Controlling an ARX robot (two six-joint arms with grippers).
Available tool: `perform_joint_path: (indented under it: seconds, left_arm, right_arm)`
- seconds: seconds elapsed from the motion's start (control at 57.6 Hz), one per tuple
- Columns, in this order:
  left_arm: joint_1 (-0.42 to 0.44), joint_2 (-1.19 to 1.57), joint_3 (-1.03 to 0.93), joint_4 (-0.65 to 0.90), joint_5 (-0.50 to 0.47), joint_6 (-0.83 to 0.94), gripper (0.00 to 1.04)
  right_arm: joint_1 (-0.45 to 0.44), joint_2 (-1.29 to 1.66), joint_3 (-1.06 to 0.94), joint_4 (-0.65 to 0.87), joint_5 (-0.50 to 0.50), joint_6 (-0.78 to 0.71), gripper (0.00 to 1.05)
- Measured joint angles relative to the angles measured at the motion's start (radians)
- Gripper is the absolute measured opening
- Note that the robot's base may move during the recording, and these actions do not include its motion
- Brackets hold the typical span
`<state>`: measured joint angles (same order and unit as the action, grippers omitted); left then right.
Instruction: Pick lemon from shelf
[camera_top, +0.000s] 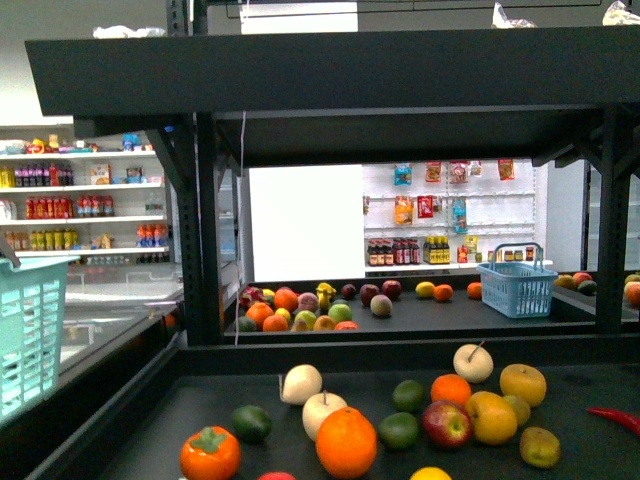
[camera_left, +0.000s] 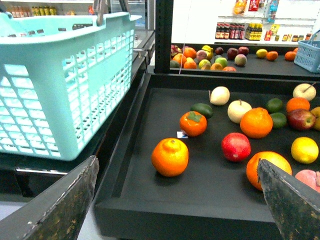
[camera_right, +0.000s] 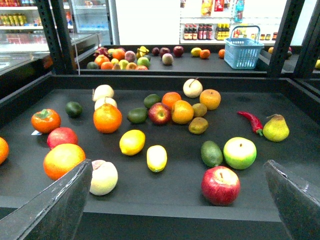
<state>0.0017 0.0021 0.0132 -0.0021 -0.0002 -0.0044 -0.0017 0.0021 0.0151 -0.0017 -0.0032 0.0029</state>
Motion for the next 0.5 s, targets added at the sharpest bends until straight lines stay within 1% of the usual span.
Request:
perform_joint_path:
  seconds: [0.503]
  left_arm:
    - [0.0,0.0,0.0,0.0,0.0,0.0,0.97]
  right_arm:
    - [0.0,0.0,0.0,0.0,0.0,0.0,1.02]
